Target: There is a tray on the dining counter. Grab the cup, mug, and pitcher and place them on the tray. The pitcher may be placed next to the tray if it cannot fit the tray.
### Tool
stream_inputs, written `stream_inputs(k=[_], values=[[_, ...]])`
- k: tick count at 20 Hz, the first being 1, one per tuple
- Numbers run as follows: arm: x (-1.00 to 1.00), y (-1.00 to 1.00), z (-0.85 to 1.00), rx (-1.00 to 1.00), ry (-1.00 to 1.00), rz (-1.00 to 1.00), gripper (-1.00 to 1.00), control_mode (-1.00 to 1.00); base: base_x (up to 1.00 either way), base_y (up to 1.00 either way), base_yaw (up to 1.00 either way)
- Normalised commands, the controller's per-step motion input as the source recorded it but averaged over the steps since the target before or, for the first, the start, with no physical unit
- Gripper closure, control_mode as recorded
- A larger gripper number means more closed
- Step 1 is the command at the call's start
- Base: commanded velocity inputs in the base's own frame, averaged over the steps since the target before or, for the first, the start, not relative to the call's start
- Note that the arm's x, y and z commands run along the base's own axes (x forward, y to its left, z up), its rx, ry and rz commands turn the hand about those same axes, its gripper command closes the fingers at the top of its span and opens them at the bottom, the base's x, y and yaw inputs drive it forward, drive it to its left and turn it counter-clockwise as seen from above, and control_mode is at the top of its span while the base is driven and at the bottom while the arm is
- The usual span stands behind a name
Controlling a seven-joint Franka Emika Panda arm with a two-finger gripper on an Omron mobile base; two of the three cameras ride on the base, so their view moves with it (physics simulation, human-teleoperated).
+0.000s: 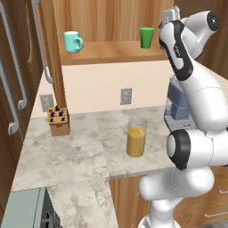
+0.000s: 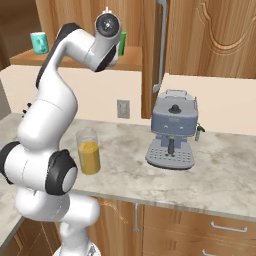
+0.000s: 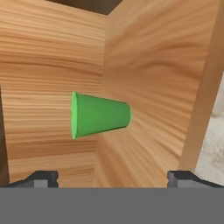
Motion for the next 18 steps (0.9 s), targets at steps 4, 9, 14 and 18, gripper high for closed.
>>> stream_inputs(k=[4,9,14,18], values=[[0.31,0.00,0.00,0.00,0.00,0.00,-1.00,-1.00,0.00,0.00,0.00],[0.23,0.00,0.00,0.00,0.00,0.00,-1.00,-1.00,0.00,0.00,0.00],[0.18,0.00,-0.04,0.00,0.02,0.00,-1.00,-1.00,0.00,0.00,0.00],[0.11,0.00,-0.09,0.00,0.04,0.00,-1.00,-1.00,0.00,0.00,0.00]])
